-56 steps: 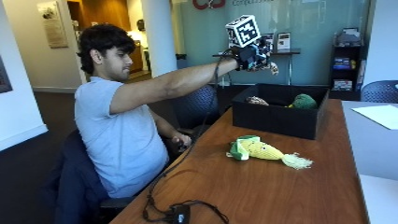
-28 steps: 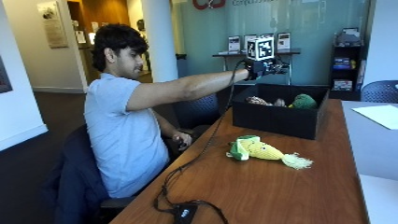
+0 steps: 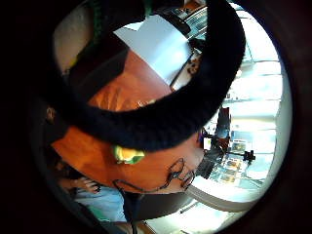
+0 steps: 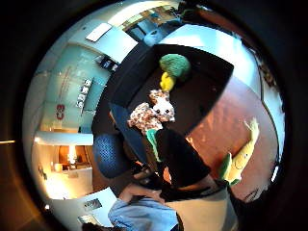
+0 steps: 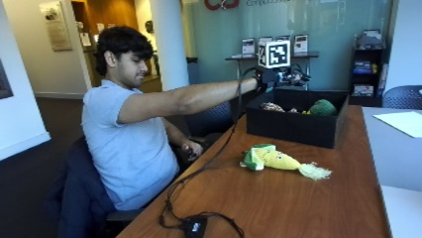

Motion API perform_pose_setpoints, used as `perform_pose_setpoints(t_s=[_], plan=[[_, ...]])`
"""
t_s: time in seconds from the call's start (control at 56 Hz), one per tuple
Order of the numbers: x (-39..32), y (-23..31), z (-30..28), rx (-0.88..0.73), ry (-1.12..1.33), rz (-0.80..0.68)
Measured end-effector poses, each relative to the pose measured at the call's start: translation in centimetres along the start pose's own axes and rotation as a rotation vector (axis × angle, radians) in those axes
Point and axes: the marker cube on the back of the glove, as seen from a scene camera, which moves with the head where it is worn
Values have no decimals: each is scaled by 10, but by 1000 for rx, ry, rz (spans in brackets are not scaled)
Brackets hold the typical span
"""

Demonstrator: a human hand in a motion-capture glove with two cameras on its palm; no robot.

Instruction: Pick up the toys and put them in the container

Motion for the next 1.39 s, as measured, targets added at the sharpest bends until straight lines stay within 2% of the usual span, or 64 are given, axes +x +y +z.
perform_pose_setpoints(t_s=[0.107, 0.339, 0.839, 0.928, 0.982, 1.035, 1.089, 1.392], plan=[[31, 16, 15, -10, -25, 88], [87, 59, 66, -84, -92, 157], [111, 92, 170, -190, -103, 302], [107, 92, 209, -278, -37, 397], [102, 93, 232, -319, -82, 385], [100, 94, 238, -269, -168, 364], [100, 93, 237, -209, -155, 368], [103, 89, 235, -136, -160, 341]])
